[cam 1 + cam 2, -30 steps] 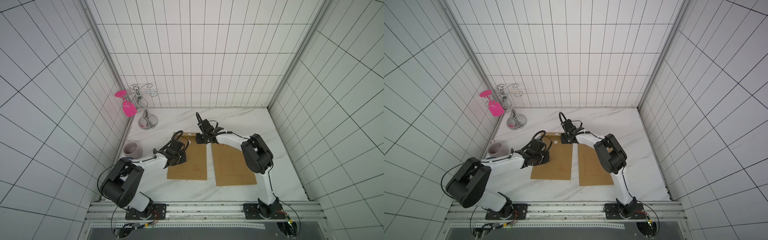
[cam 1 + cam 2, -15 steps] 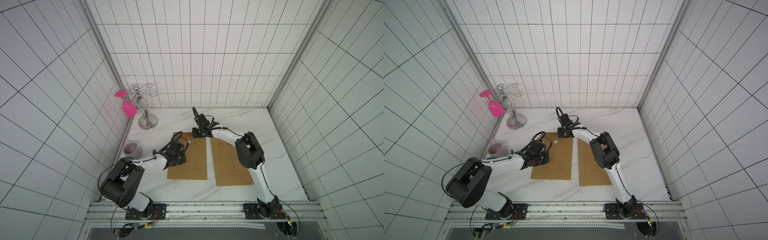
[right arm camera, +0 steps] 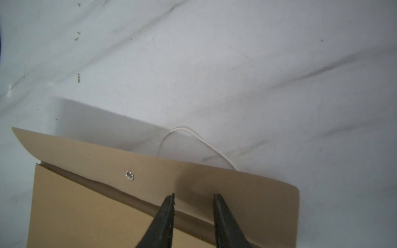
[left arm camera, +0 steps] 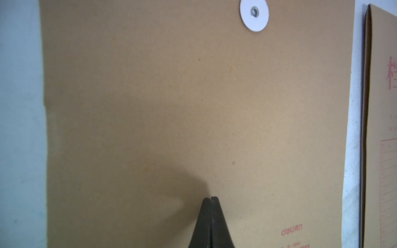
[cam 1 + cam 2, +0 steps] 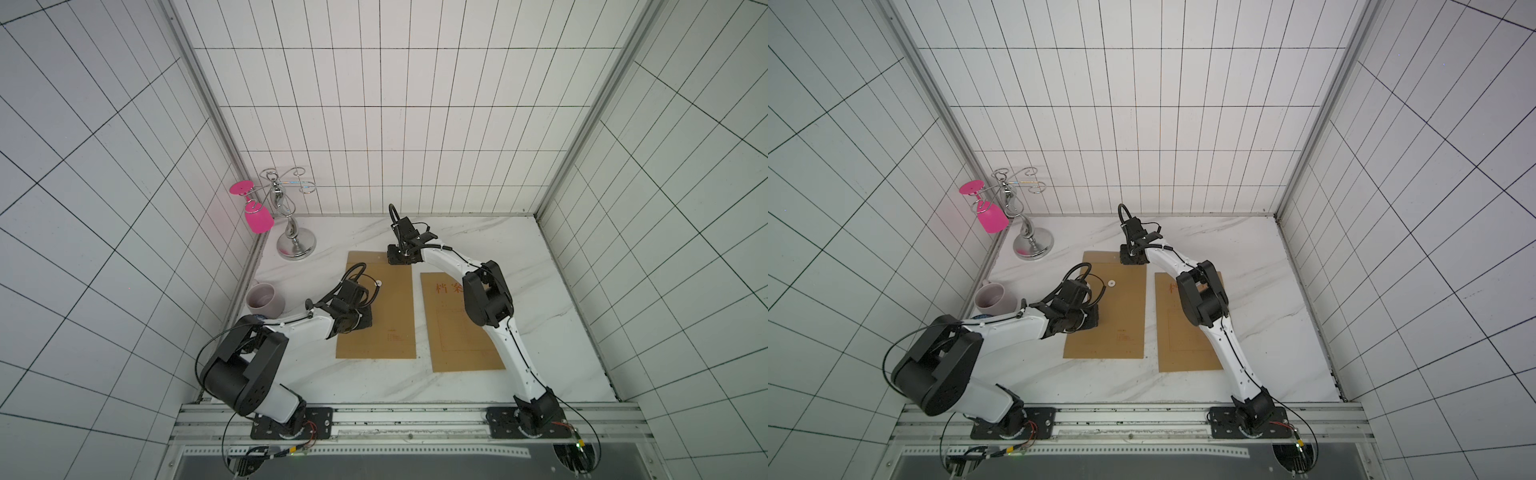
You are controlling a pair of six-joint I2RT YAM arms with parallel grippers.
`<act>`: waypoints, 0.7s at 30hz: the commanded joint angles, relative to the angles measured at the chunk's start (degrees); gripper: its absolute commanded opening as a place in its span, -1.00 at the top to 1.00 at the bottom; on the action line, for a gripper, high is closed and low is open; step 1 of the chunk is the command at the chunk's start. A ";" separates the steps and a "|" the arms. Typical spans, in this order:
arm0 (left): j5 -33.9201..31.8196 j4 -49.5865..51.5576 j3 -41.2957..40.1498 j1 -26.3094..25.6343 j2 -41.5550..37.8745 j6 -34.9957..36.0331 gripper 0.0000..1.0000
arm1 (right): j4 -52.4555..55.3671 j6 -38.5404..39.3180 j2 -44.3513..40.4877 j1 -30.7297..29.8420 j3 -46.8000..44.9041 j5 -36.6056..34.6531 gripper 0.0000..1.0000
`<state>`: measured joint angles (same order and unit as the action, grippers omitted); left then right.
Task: Open the file bag
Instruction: Place the file bag at the center of the board.
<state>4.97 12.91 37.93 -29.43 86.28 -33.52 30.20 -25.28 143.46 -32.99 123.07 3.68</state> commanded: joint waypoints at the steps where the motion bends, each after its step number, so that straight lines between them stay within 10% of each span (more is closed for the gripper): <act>1: -0.29 1.11 6.04 -0.10 -1.05 1.85 0.85 | 3.69 1.92 0.12 0.14 0.27 0.63 0.35; 5: -5.82 3.57 19.87 0.82 4.26 2.97 0.37 | 3.62 3.21 -0.74 0.16 -0.81 1.05 0.35; 11: -2.88 -2.00 33.59 5.39 18.51 5.07 1.00 | 3.40 4.09 -1.38 0.29 -0.75 2.17 0.38; 21: 0.27 -3.76 41.45 9.57 29.95 7.32 1.00 | 1.89 5.48 -3.49 0.64 -2.28 4.09 0.45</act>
<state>4.16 10.55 76.84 -21.02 115.18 -27.40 31.07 -21.23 142.76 -32.84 122.41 6.61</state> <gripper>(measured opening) 0.040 0.276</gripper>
